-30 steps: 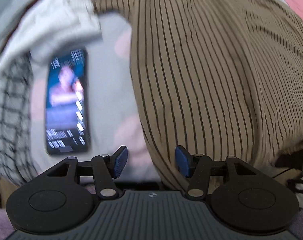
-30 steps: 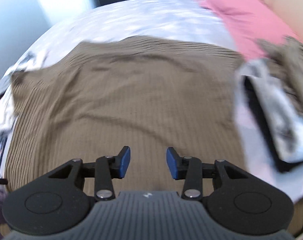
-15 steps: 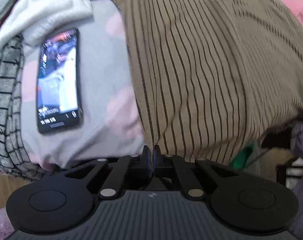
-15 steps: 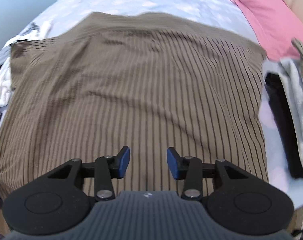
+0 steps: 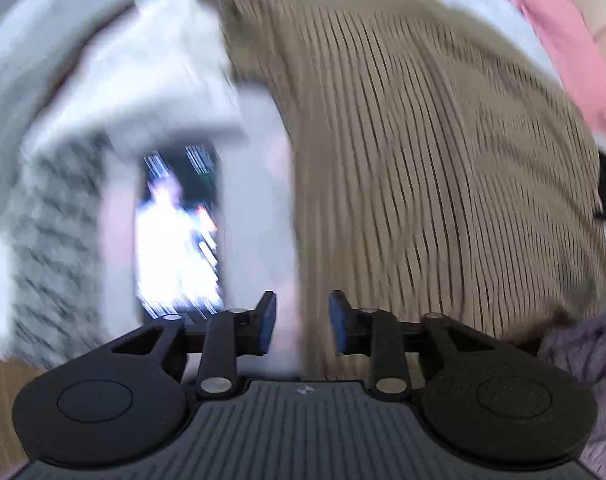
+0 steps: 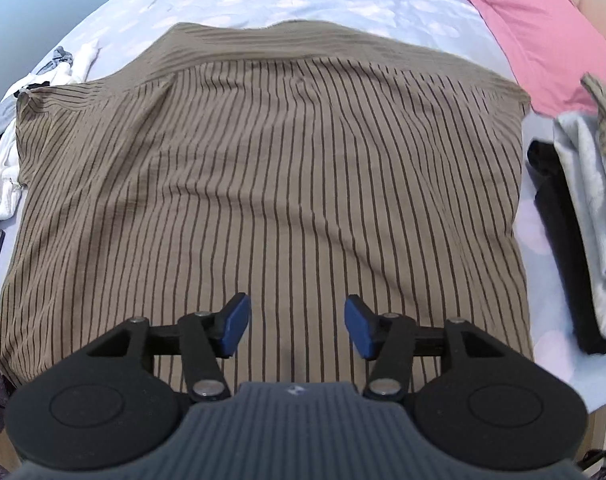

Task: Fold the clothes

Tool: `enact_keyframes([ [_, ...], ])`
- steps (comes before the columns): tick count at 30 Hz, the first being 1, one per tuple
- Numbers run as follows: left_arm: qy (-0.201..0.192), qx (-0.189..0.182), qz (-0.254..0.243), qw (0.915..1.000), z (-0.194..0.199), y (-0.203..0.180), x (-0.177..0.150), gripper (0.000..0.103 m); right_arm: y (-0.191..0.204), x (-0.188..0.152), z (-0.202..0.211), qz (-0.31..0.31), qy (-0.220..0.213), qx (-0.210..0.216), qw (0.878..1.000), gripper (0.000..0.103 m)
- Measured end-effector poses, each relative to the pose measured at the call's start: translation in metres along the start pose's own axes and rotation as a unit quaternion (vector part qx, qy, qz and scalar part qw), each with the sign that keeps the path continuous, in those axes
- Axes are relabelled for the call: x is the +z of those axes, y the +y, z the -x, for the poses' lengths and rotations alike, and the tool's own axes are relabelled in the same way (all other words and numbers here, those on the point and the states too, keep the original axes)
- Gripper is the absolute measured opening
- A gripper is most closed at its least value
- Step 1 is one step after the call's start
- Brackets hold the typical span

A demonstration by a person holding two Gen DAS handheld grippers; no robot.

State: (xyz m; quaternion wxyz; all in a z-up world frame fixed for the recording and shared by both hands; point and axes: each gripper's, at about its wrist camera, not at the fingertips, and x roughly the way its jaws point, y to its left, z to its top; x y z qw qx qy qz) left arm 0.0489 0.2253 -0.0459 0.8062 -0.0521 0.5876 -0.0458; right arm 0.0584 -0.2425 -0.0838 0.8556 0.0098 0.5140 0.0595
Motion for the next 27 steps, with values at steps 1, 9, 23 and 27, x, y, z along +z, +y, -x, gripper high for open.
enact_keyframes([
  [1,-0.017,0.008,0.002,0.9998,0.008,0.003,0.01,0.038,0.002,0.003,0.001,0.005,-0.004,0.0,1.0,0.063],
  [9,-0.134,0.027,0.035,0.9901,0.026,0.032,0.093,0.046,0.016,0.037,0.003,0.026,-0.023,-0.002,0.999,0.067],
  [23,-0.232,0.026,0.093,0.9679,-0.03,0.061,0.182,0.052,0.009,0.109,-0.046,-0.035,-0.019,-0.017,0.999,0.072],
  [27,-0.226,0.018,0.097,0.9692,-0.056,0.067,0.202,0.052,0.016,0.118,-0.066,-0.025,0.001,-0.011,1.0,0.072],
])
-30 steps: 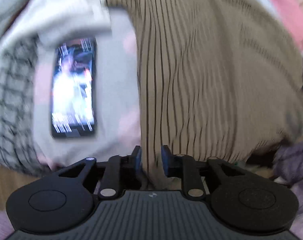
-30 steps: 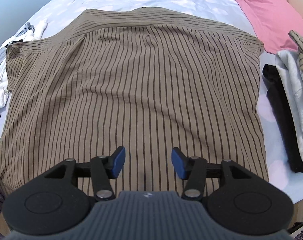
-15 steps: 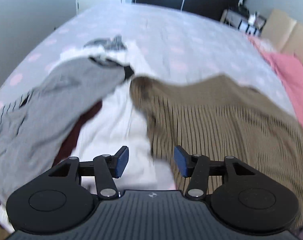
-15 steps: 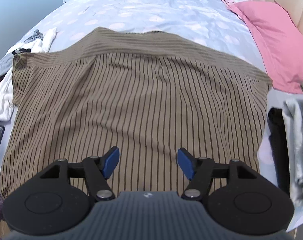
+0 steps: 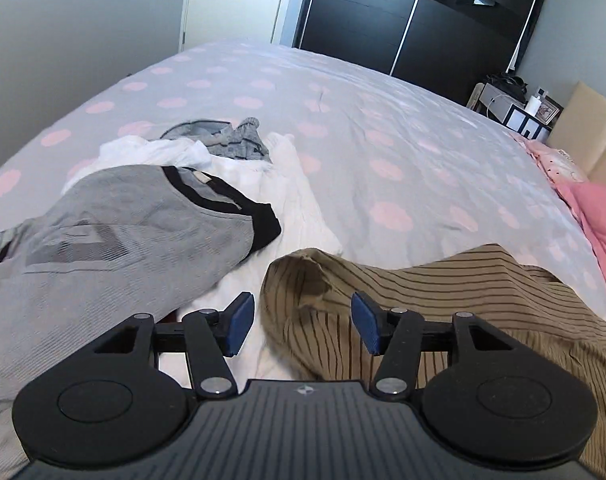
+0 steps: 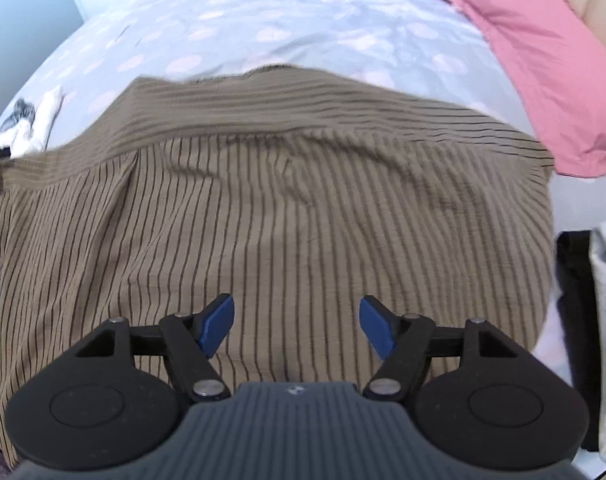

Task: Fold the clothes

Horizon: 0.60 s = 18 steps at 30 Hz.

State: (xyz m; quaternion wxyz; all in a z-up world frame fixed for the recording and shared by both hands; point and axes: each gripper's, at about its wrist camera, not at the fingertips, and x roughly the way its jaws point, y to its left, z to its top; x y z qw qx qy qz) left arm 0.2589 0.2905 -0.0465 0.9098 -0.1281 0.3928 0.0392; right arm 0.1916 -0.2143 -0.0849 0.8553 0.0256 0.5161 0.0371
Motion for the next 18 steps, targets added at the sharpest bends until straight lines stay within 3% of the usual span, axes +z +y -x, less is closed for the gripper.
enact_keyframes([
  [5,0.032,0.019,-0.034,0.9987,-0.031,-0.01,-0.006,0.053,0.018,0.009,-0.011,0.036,0.004,0.022,0.999,0.072],
  [9,0.026,0.023,-0.044,0.9984,-0.038,-0.01,-0.007,0.05,0.025,0.011,-0.016,0.043,0.014,0.038,0.998,0.072],
  [10,0.024,0.023,-0.045,0.9984,-0.039,-0.01,-0.007,0.045,0.027,0.011,-0.017,0.047,0.016,0.039,0.998,0.072],
  [12,0.018,0.021,-0.047,0.9985,-0.04,-0.01,-0.007,0.015,0.03,0.01,-0.019,0.055,0.019,0.037,0.998,0.072],
  [15,0.007,0.011,-0.049,0.9987,-0.035,-0.013,-0.004,0.002,0.034,0.006,-0.022,0.066,0.026,0.034,0.997,0.072],
  [18,0.008,-0.006,-0.054,0.9985,-0.027,-0.021,0.002,0.0,0.035,0.003,-0.021,0.069,0.03,0.037,0.996,0.072],
])
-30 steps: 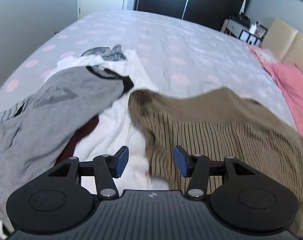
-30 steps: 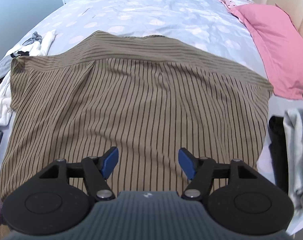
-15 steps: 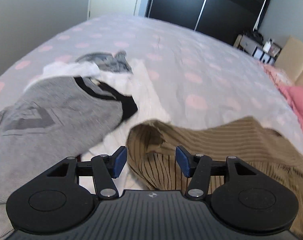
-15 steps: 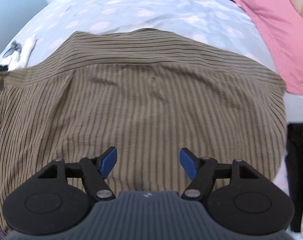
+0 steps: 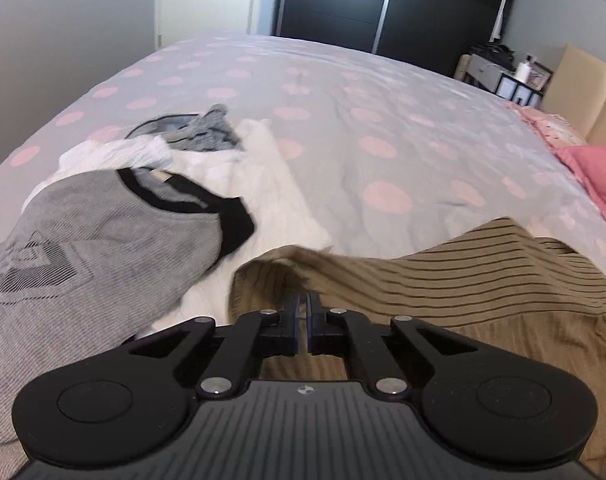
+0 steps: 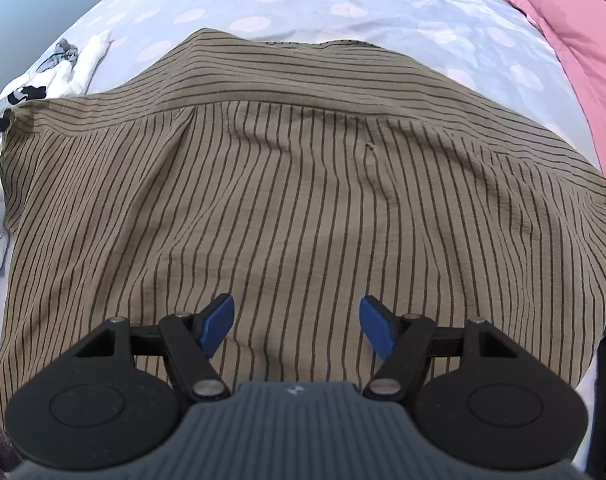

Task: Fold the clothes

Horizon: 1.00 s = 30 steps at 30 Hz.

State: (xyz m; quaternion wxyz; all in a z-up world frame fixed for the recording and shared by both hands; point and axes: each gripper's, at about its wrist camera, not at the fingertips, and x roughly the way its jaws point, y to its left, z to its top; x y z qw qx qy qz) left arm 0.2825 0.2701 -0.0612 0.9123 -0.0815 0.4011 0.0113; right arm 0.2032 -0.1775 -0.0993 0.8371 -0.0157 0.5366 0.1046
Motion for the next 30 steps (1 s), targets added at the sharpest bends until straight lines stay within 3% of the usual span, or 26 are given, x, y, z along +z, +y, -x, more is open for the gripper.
enact_keyframes([
  [11,-0.011,-0.087,-0.044,0.9952,0.025,-0.054,0.02,0.0,0.009,-0.003,0.01,0.019,-0.012,0.008,1.0,0.072],
  [15,-0.013,-0.098,-0.053,0.9937,0.024,-0.068,0.021,0.0,0.011,-0.002,0.012,0.024,-0.013,0.008,1.0,0.072],
  [18,-0.004,-0.079,-0.06,0.995,0.02,-0.071,0.021,0.0,0.012,-0.002,0.012,0.027,-0.011,0.008,1.0,0.072],
  [24,-0.016,0.008,-0.05,0.9986,0.016,-0.051,0.021,0.002,0.015,-0.002,0.011,0.035,-0.007,0.014,0.999,0.073],
  [25,-0.015,0.02,-0.048,0.9985,0.015,-0.047,0.02,0.005,0.015,-0.003,0.011,0.037,-0.006,0.015,0.999,0.073],
  [27,-0.012,0.043,-0.044,0.9981,0.013,-0.038,0.02,0.021,0.017,-0.003,0.01,0.039,-0.004,0.017,0.999,0.073],
  [28,-0.006,0.047,-0.044,0.9979,0.011,-0.034,0.019,0.024,0.017,-0.003,0.01,0.04,-0.003,0.018,0.999,0.074],
  [30,0.011,0.05,-0.048,0.9975,0.005,-0.029,0.016,0.039,0.018,-0.004,0.008,0.041,-0.001,0.019,0.999,0.074],
])
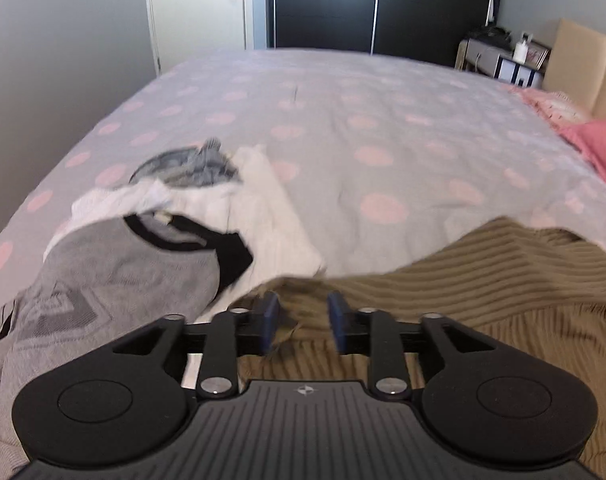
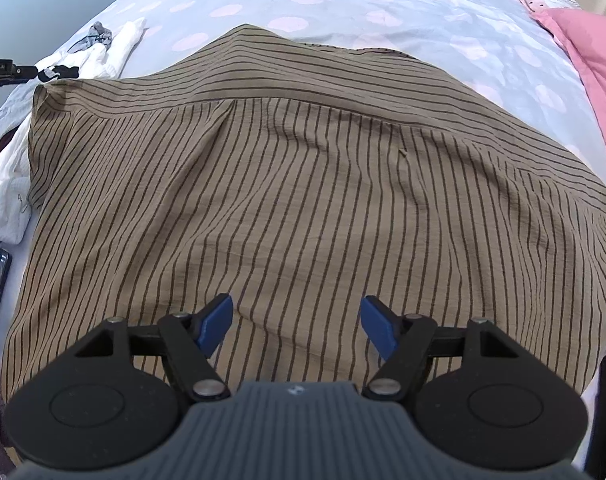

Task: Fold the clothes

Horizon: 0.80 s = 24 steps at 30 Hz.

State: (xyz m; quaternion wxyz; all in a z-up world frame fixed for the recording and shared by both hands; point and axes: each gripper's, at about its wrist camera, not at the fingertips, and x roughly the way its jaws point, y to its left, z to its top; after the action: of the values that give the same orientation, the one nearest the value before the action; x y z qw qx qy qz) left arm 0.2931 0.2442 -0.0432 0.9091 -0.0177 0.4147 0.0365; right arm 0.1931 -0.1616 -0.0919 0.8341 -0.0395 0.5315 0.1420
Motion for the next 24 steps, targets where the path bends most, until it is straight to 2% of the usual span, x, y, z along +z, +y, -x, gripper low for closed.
enact_keyframes([
  [1,0.011,-0.001,-0.006,0.9999,-0.004,0.0,-0.003,0.042,0.0,0.0,-0.001,0.0,0.001,0.0,1.0,0.074],
  [6,0.06,0.013,-0.029,0.9977,-0.026,0.003,-0.016,0.044,0.004,0.001,-0.006,0.001,0.008,0.001,1.0,0.074],
  [9,0.065,0.034,-0.013,0.9972,-0.034,0.012,-0.018,0.044,0.006,0.003,-0.009,0.004,0.012,0.003,1.0,0.074],
  [11,0.069,0.035,0.001,0.997,-0.037,0.018,-0.018,0.044,0.008,0.003,-0.011,0.007,0.015,0.005,1.0,0.074],
  [13,0.069,0.029,0.005,0.9972,-0.039,0.021,-0.019,0.037,0.01,0.004,-0.013,0.009,0.017,0.005,1.0,0.075],
  [15,0.071,0.028,0.01,0.9971,-0.042,0.022,-0.018,0.014,0.011,0.005,-0.015,0.01,0.019,0.005,1.0,0.074],
  [17,0.063,0.025,0.017,0.9975,-0.041,0.022,-0.016,0.005,0.012,0.006,-0.016,0.011,0.02,0.006,1.0,0.075],
  [24,0.019,-0.033,0.012,0.9992,-0.016,0.0,0.005,0.001,0.015,0.006,-0.014,0.016,0.019,0.012,1.0,0.074],
])
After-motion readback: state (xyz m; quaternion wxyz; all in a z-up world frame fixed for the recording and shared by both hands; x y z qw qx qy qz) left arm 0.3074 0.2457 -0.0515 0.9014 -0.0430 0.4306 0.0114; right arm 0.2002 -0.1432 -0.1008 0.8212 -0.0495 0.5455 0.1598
